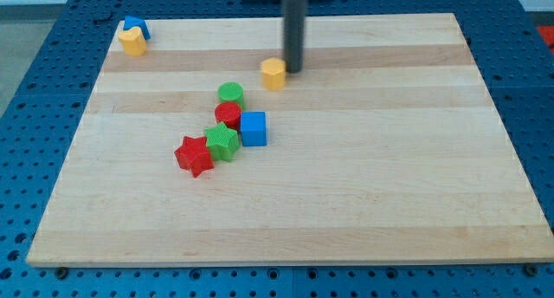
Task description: Move the yellow hexagon towards the top center
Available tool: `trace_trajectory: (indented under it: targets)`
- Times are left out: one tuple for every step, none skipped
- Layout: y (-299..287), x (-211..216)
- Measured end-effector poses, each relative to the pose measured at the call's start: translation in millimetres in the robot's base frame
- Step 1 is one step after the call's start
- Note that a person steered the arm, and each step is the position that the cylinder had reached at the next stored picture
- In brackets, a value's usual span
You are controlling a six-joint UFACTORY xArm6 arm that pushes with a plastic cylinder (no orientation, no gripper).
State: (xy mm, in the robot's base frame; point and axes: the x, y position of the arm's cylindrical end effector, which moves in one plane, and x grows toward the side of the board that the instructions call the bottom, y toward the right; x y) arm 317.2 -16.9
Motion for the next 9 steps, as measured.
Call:
trace_trajectory:
  targets:
    - [13,0]
    - [36,20]
    - [26,46]
    - [-12,48]
    - [-49,39]
    - [-75,19]
    - [-84,-12]
    - [-85,-17]
    - [-70,-9]
